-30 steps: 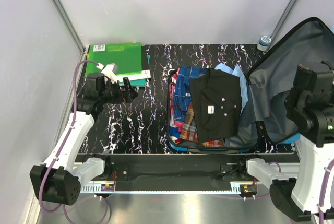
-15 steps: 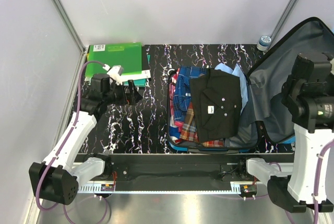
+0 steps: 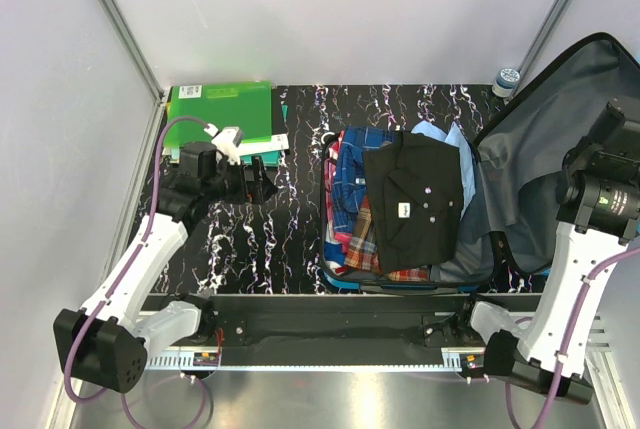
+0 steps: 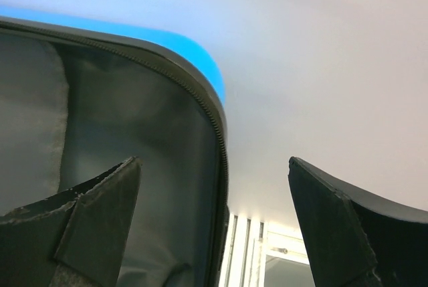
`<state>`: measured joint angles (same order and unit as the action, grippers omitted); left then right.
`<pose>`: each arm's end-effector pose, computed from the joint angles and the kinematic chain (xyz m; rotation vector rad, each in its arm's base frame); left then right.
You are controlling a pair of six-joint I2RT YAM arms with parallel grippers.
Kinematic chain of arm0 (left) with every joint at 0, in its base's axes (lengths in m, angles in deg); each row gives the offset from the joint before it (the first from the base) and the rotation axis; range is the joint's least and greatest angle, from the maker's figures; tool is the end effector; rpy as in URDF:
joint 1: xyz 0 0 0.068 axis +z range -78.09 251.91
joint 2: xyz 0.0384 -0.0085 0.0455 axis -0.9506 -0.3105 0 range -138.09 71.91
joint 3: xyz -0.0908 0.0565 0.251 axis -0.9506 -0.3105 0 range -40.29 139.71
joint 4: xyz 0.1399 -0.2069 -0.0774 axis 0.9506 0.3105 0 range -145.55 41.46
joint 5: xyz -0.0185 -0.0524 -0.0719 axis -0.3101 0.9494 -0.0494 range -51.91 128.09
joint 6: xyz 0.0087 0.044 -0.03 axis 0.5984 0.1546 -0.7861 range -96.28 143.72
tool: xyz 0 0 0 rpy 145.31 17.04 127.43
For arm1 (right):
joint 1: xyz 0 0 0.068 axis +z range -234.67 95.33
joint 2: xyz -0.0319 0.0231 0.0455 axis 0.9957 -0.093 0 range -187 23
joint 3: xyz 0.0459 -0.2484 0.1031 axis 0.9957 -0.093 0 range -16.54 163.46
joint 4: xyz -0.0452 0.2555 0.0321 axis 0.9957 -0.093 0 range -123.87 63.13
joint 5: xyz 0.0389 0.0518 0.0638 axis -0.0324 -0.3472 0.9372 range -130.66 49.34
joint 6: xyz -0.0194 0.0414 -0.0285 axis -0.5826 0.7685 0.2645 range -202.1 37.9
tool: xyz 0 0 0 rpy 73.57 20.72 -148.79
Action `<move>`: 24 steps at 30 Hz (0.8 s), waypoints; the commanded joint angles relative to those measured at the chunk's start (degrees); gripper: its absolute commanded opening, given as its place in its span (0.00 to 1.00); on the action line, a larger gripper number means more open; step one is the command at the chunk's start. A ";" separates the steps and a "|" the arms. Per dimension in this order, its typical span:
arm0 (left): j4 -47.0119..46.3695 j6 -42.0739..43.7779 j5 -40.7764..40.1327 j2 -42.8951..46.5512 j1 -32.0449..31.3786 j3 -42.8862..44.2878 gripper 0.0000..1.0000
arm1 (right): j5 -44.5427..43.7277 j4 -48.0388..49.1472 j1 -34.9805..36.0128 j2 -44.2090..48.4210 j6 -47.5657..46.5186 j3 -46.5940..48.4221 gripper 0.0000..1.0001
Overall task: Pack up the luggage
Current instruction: Close the luggage at the center of the board.
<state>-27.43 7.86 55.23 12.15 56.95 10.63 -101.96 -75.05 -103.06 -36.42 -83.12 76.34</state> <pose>0.2144 -0.0682 0.2982 0.1515 2.2498 -0.6250 0.1277 -0.0754 0.5029 1.0156 1.5490 -1.2029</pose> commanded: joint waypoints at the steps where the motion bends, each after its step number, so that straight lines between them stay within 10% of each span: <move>1: -2.81 1.09 -0.53 -0.09 -0.16 0.33 0.99 | 4.87 2.66 -3.75 0.62 -0.30 -2.08 0.96; 24: -1.31 2.59 -5.55 -0.87 -0.68 -0.47 0.99 | 11.02 4.06 -9.12 0.71 1.72 -7.45 0.80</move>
<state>-27.32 9.24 51.47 11.42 56.71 10.56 -91.90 -73.15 -111.63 -35.85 -81.37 69.69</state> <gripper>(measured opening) 0.984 0.825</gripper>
